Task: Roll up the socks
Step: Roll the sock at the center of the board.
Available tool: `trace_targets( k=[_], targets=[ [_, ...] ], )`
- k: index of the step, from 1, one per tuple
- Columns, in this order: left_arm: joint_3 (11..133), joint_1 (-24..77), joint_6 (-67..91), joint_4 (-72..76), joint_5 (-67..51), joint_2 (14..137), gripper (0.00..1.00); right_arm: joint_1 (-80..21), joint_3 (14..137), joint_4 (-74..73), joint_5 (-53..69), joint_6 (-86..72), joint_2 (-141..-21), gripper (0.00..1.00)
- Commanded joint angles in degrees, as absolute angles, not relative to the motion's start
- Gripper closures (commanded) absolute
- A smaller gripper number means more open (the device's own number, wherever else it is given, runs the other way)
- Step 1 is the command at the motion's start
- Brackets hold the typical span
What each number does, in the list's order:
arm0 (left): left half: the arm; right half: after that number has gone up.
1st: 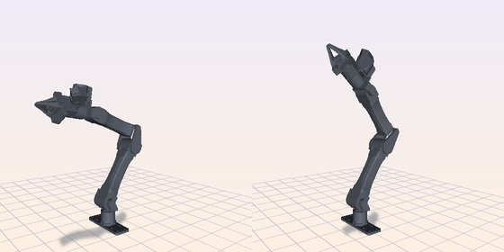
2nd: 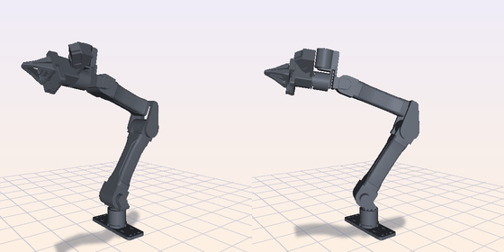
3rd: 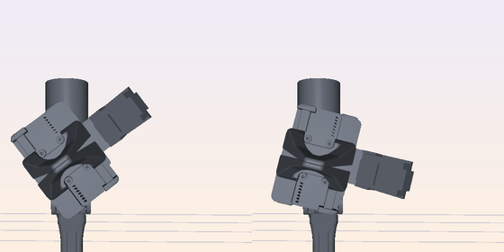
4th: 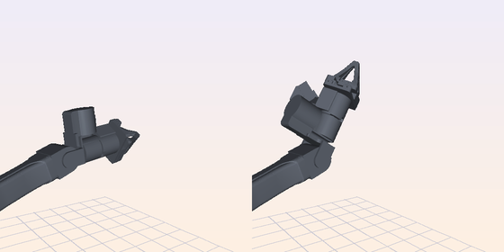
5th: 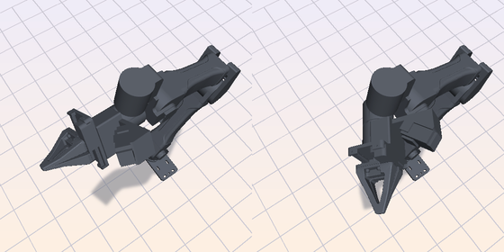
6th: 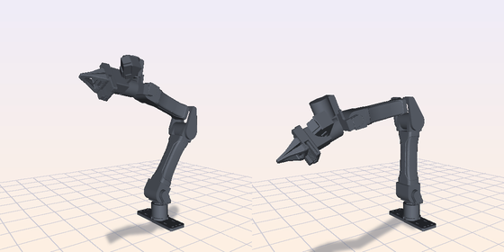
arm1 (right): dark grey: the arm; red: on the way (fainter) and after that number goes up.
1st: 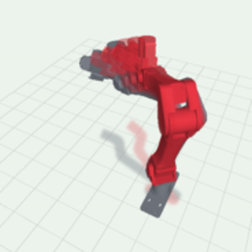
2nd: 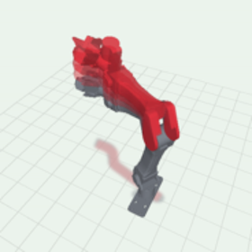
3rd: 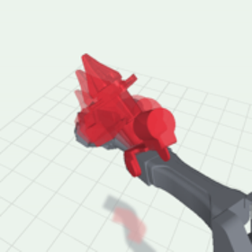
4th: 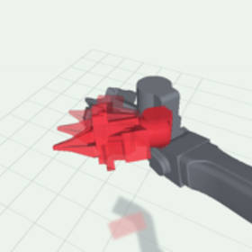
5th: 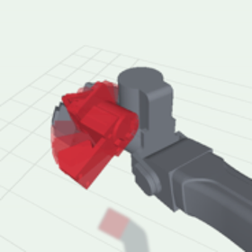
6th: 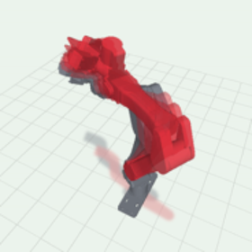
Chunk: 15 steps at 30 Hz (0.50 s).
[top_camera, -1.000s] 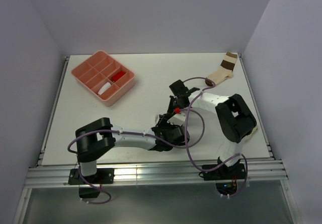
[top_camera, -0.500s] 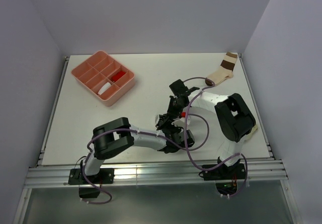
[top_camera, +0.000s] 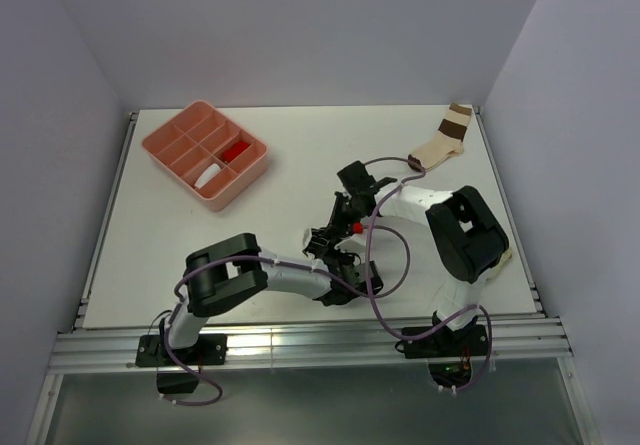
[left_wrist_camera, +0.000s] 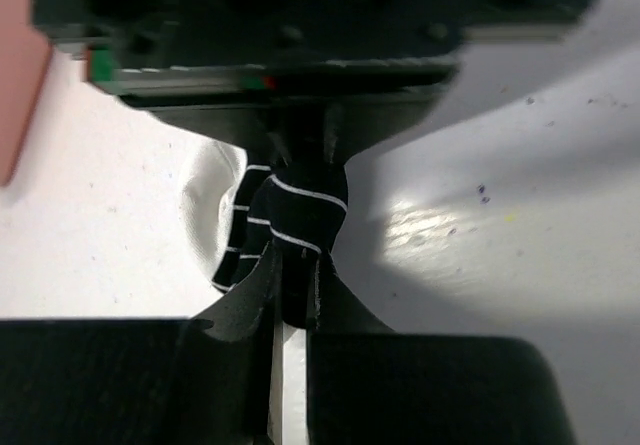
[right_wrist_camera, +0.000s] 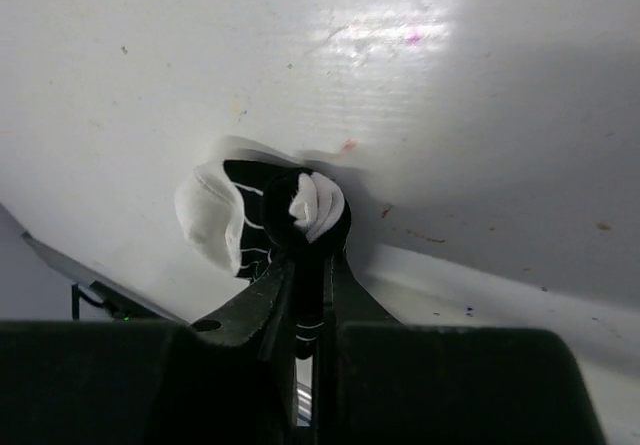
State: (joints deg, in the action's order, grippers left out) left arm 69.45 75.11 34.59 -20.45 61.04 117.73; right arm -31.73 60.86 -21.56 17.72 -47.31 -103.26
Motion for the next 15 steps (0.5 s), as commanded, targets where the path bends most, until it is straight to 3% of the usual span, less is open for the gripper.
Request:
trace_targets(
  k=[1,10,15],
  targets=[
    [65.0,73.7,40.0,-21.7,53.7,111.0,0.99,-31.6,57.3,-13.8,19.2,-49.6,-100.3,0.89],
    [51.8,70.7,40.3,-11.9,40.9,99.1,0.99,-30.9,52.5,-1.2,17.5,-54.0,-92.6,0.5],
    [46.7,68.2,41.7,-7.0,36.0,93.9,0.99,-29.4,51.6,-0.2,14.2,-54.8,-88.9,0.36]
  ],
)
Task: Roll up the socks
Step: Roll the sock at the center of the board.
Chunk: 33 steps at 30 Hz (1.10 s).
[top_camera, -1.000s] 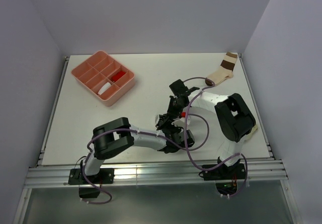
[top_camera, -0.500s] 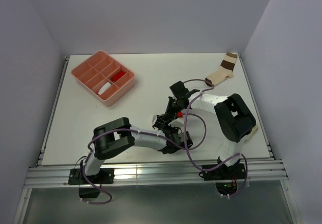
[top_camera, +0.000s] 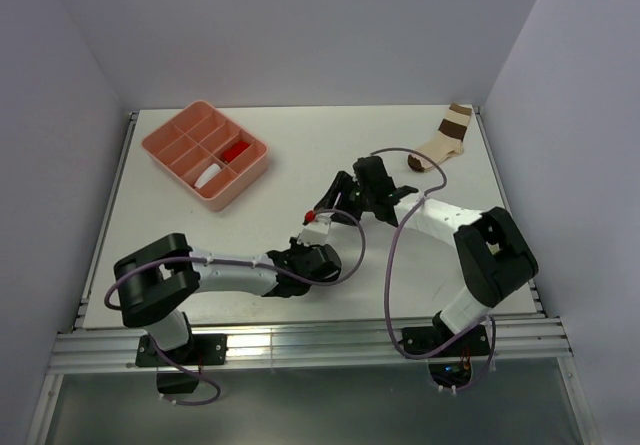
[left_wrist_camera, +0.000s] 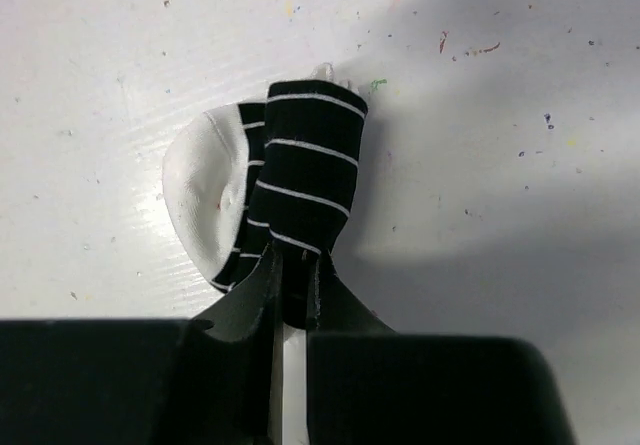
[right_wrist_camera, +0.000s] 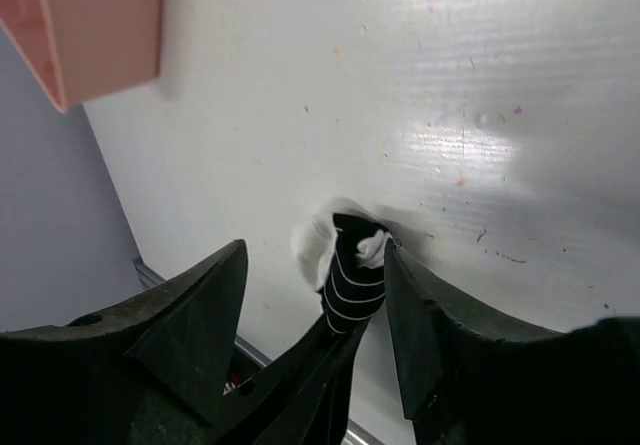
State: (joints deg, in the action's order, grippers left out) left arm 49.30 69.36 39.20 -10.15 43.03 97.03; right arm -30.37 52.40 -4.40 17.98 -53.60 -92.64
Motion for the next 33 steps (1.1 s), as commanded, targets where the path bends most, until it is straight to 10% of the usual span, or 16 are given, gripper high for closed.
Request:
trace_targets(
  k=[1,33],
  targets=[
    [45.0,67.9,41.8,-6.2,34.6,93.2,0.99,-29.1,51.2,-0.2,13.7,-55.2,-88.3,0.35],
    [19.9,35.8,58.6,19.2,-13.4,80.4,0.99,-39.9,43.1,15.8,18.5,-56.2,-96.0,0.32]
  ],
)
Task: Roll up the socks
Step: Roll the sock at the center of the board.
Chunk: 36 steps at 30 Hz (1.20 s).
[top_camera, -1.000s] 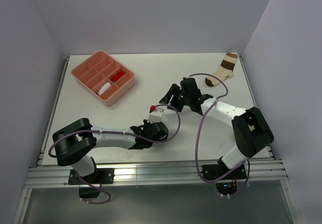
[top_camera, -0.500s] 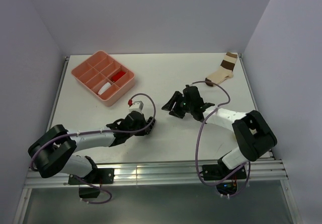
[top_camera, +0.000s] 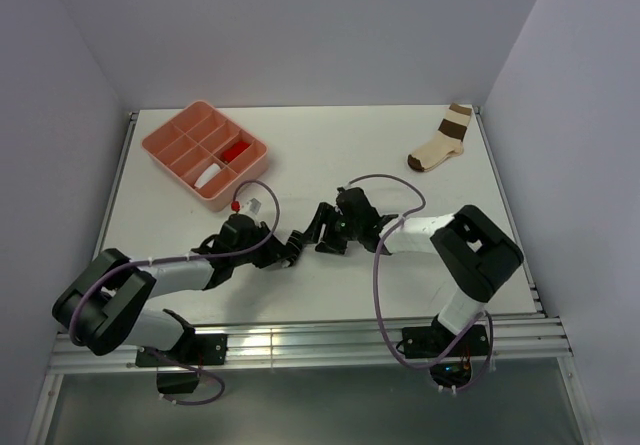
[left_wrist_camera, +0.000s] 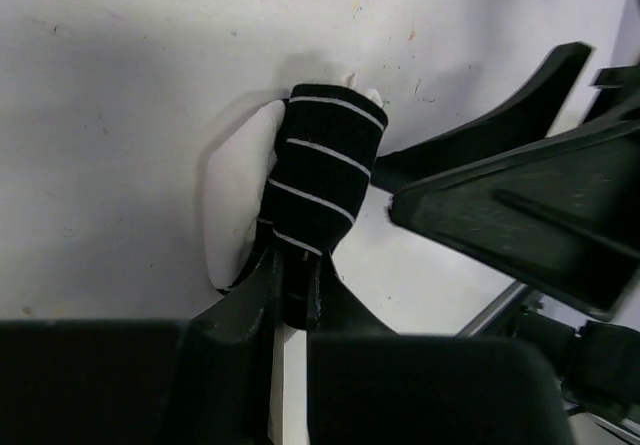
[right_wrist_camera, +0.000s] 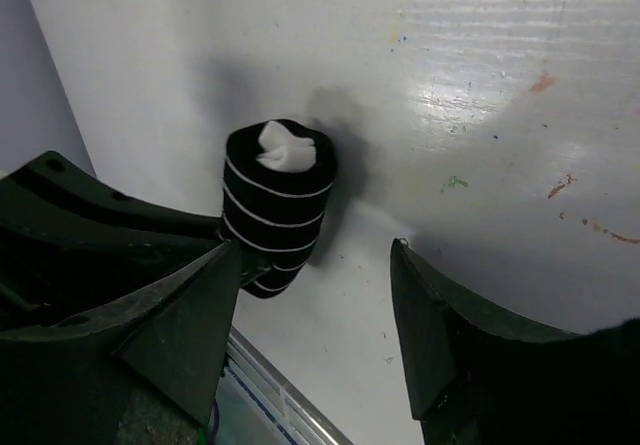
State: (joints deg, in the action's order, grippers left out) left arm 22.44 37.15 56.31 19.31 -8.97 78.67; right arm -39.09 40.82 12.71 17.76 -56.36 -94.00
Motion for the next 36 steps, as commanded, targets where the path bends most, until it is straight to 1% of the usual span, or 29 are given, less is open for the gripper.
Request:
trace_targets(
  k=[1,7,13,15,18,19,21,22,25,26,31,32,36],
  targets=[
    [19.6,35.2,59.3,19.3,-13.6,80.4,0.99,-40.2,43.0,16.3,19.0,-56.5,-96.6,0.32],
    [18.5,33.6,61.6,21.0,-16.2,82.4,0.99,-40.8,43.3,21.2,21.4,-57.7,-100.8,0.35],
    [18.1,32.1,63.5,22.6,-19.9,87.1,0.99,-40.8,43.8,23.6,22.1,-58.1,-104.5,0.38],
    [17.8,31.5,63.8,23.6,-21.0,88.2,0.99,-40.8,43.2,24.8,22.5,-58.3,-105.5,0.46],
    [17.9,30.9,63.5,23.3,-21.2,88.3,0.99,-40.5,42.3,25.7,22.8,-58.3,-105.9,0.65],
    [18.1,30.9,63.2,22.9,-20.9,88.2,0.99,-40.4,42.1,25.5,22.8,-58.2,-105.7,0.76],
    [19.2,30.8,61.4,20.6,-20.0,87.1,0.98,-39.9,42.3,23.0,21.4,-57.2,-104.5,0.88],
    [19.8,30.8,60.7,19.6,-18.8,86.1,0.97,-39.8,43.3,21.2,20.7,-55.6,-103.9,1.0],
    [22.4,30.9,57.6,15.5,-16.2,83.9,0.86,-39.5,46.7,13.5,18.2,-52.4,-102.0,1.0],
    [23.1,31.0,56.7,14.3,-15.4,83.2,0.78,-39.4,47.5,9.5,17.0,-51.7,-101.2,1.0],
    [28.4,36.4,51.4,4.1,-4.2,77.2,0.64,-39.5,55.5,-4.6,12.7,-49.1,-101.3,1.0],
    [29.9,37.4,50.8,2.7,-0.3,76.3,0.6,-39.4,56.5,-8.5,12.2,-49.0,-101.9,1.0],
    [33.4,44.0,47.0,-2.5,11.6,73.1,0.55,-39.4,61.5,-16.5,11.3,-49.0,-104.1,1.0]
  ],
)
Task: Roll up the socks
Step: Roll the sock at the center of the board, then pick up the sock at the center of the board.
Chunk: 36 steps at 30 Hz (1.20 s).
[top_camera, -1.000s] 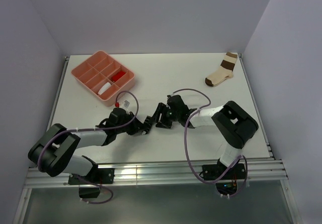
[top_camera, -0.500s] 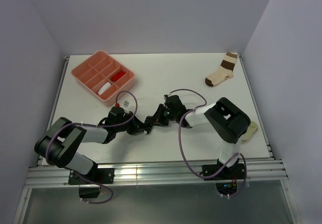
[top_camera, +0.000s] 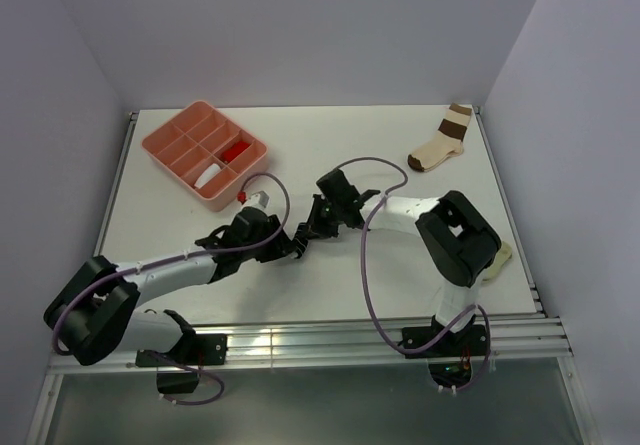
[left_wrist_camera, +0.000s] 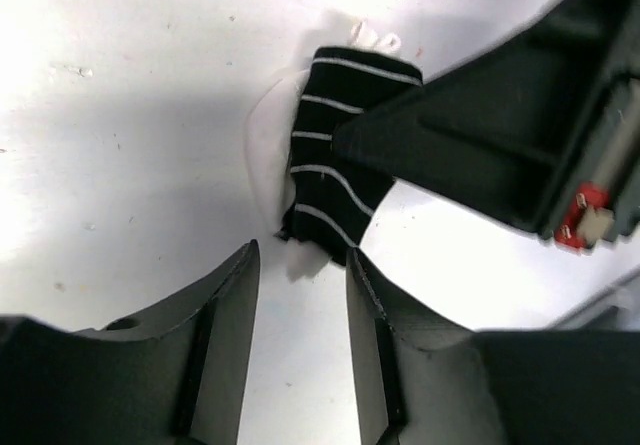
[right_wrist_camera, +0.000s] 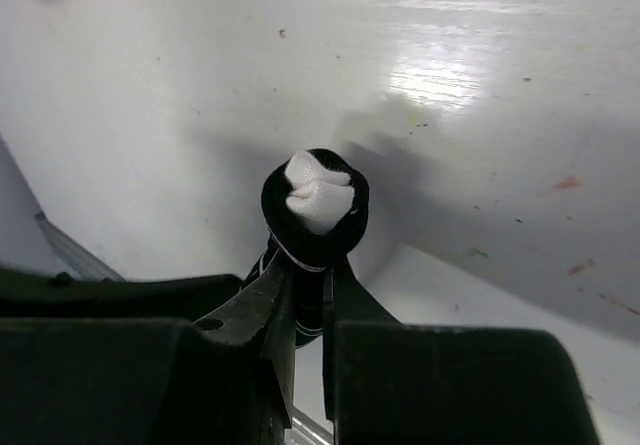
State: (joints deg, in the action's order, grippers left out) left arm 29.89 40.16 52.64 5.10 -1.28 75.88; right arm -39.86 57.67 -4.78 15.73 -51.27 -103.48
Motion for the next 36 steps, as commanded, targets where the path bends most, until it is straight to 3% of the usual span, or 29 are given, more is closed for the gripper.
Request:
trace_targets(
  k=[1,6,15,36],
  targets=[
    [34.1,45.3,46.4,-4.2,13.7,72.9,0.55,-39.4,62.5,-17.8,11.1,-48.9,-104.6,1.0],
    [38.8,55.4,41.3,-5.8,27.5,73.9,0.54,-39.4,67.2,-24.4,10.6,-49.0,-107.7,1.0],
    [48.4,66.6,34.9,-7.5,43.5,87.0,0.5,-39.4,71.6,-30.8,10.8,-48.7,-110.7,1.0],
    [59.7,69.7,34.4,-17.6,57.9,110.2,0.47,-39.3,72.1,-29.7,15.4,-48.8,-113.0,1.0]
  ],
)
